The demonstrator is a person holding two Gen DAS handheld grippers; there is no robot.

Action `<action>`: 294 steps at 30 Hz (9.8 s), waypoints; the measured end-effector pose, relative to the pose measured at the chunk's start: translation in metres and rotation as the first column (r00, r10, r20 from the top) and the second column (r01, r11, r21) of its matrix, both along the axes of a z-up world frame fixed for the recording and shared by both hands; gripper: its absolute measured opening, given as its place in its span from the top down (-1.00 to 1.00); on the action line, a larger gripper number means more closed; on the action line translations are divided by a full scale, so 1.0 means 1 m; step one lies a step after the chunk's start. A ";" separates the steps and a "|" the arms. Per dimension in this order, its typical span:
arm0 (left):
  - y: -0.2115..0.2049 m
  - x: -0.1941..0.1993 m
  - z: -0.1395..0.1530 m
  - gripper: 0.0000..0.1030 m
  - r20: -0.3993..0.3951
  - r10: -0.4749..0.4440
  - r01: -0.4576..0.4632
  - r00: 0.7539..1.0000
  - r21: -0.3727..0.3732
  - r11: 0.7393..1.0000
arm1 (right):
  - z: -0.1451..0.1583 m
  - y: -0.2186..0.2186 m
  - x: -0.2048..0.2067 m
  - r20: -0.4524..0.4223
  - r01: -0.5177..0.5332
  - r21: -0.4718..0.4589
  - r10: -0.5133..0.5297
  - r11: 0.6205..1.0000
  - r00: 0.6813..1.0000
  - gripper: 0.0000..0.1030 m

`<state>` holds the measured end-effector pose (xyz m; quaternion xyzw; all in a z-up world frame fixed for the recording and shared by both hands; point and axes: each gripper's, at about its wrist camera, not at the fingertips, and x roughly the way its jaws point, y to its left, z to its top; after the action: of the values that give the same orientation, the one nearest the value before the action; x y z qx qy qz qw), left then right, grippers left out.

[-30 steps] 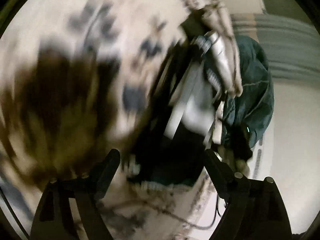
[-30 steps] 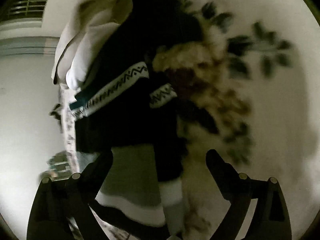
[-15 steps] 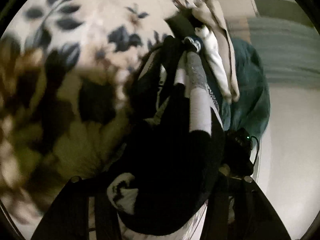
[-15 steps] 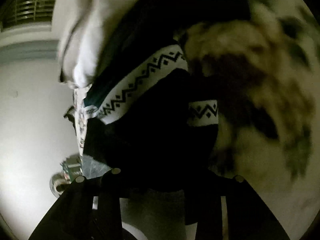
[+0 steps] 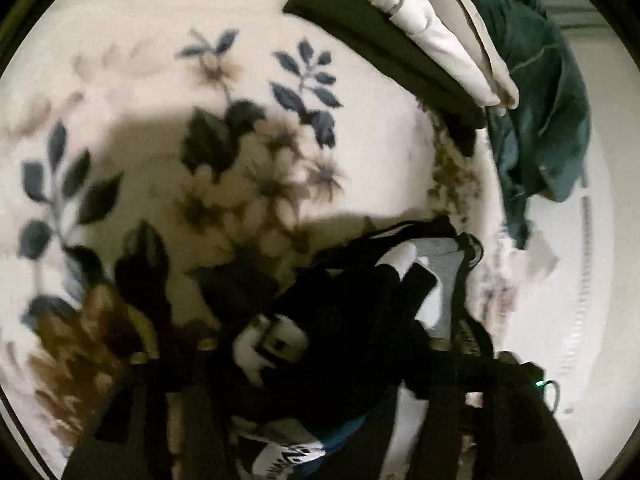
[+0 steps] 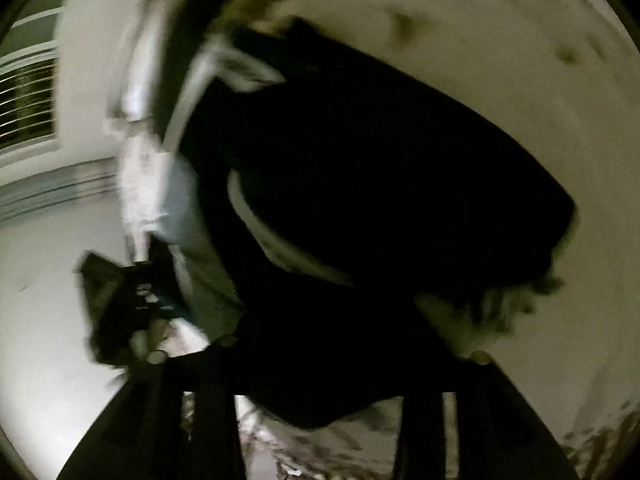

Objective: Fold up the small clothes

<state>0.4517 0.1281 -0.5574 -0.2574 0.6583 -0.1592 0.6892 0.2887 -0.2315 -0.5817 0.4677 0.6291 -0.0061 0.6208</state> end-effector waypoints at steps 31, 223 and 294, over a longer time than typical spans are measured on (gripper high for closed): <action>0.070 -0.102 -0.013 -1.00 0.083 0.415 -0.420 0.906 0.298 0.857 | 0.069 -0.043 0.214 0.053 -0.327 -0.538 0.418 0.777 0.907 0.93; -0.009 -0.083 -0.019 -0.58 0.106 0.199 -0.179 0.974 -0.174 0.968 | -0.042 -0.023 0.009 0.174 0.080 0.398 -0.161 0.914 0.971 0.13; -0.059 0.085 0.270 -1.00 0.448 -0.107 -0.155 0.888 0.509 0.847 | 0.417 -0.023 0.163 0.183 -0.046 -0.877 0.422 0.478 0.888 -1.00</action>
<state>0.5370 0.0688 -0.2879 -0.0200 0.4906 -0.0182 0.8710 0.4521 -0.2547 -0.1643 0.0005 0.4709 -0.1382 0.8713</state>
